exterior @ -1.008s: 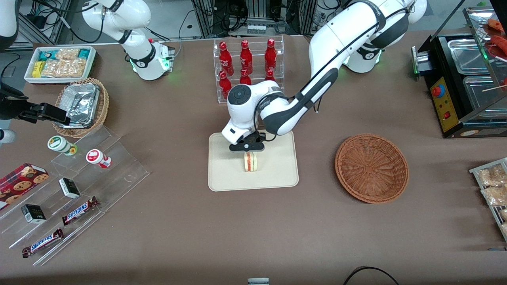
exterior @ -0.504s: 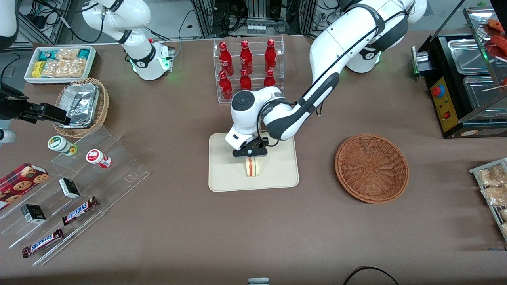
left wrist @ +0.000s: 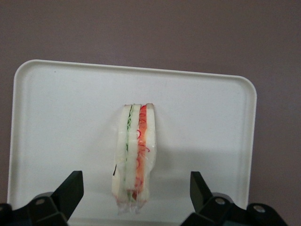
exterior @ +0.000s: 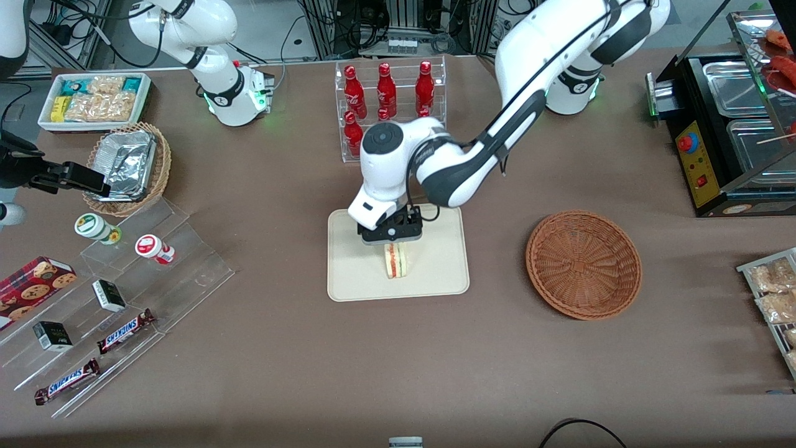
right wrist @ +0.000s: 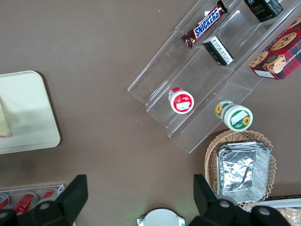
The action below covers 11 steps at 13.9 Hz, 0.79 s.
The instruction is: Place sandwich from basket to tray
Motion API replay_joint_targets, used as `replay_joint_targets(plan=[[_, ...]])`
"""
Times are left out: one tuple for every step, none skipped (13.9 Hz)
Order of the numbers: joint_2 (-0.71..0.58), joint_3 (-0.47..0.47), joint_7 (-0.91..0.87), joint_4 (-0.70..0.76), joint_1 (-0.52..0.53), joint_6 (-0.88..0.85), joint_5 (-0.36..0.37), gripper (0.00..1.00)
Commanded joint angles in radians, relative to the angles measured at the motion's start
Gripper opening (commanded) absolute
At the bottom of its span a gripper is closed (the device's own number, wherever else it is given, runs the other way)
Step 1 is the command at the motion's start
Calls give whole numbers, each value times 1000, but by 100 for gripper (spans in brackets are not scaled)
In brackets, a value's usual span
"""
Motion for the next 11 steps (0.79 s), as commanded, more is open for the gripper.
replay_joint_targets(plan=[[-126, 21, -26, -18, 16, -87, -72, 100], [-167, 18, -22, -21, 54, -109, -103, 100], [-212, 18, -11, -21, 80, -152, -134, 100], [-255, 18, -5, -21, 111, -202, -157, 100], [-292, 18, 6, -24, 152, -251, -181, 100], [-321, 18, 32, -26, 186, -293, -200, 100], [-350, 18, 88, -26, 227, -336, -220, 100], [-375, 18, 162, -27, 276, -380, -244, 100], [-402, 18, 237, -27, 316, -414, -266, 100], [-427, 18, 308, -27, 365, -443, -281, 100], [-448, 18, 369, -27, 403, -479, -286, 100]])
